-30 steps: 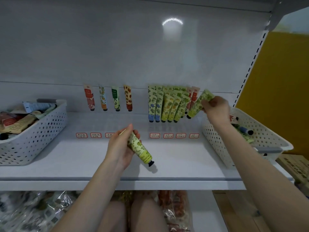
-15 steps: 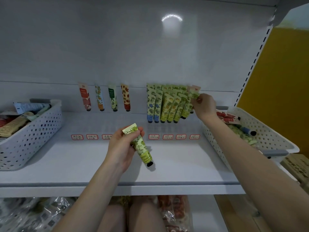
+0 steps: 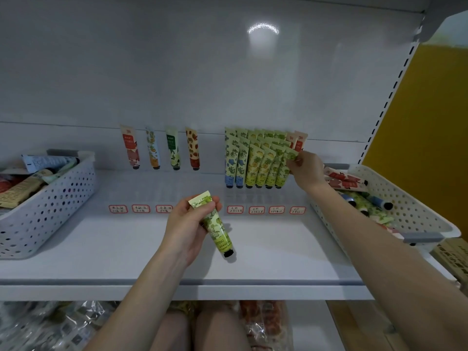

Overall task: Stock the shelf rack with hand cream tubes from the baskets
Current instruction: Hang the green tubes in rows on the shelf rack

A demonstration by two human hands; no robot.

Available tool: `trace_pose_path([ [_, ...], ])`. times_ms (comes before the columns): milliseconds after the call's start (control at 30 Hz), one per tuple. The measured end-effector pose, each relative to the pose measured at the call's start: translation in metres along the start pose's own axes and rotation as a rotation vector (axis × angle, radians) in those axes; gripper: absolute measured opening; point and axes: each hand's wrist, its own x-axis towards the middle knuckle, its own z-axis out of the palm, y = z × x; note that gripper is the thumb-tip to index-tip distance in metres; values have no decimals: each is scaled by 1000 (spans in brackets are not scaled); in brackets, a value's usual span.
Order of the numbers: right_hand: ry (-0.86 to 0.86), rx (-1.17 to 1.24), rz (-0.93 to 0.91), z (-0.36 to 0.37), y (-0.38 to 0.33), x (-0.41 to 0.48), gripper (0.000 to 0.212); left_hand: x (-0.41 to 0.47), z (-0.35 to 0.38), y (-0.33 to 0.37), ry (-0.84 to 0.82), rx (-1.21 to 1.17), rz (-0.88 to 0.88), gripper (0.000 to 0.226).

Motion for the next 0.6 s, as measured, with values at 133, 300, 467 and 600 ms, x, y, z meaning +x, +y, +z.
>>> trace_pose_path([
  [133, -28, -64, 14, -1, -2, 3, 18, 2, -1, 0, 5, 6, 9, 17],
  [300, -55, -129, 8, -1, -4, 5, 21, 3, -2, -3, -2, -7, 1, 18],
  [467, -63, -123, 4, 1, -3, 5, 18, 4, 1, -5, -9, -15, -3, 17],
  [600, -59, -140, 10, 3, -5, 6, 21, 3, 3, -5, -18, -6, 6, 15],
])
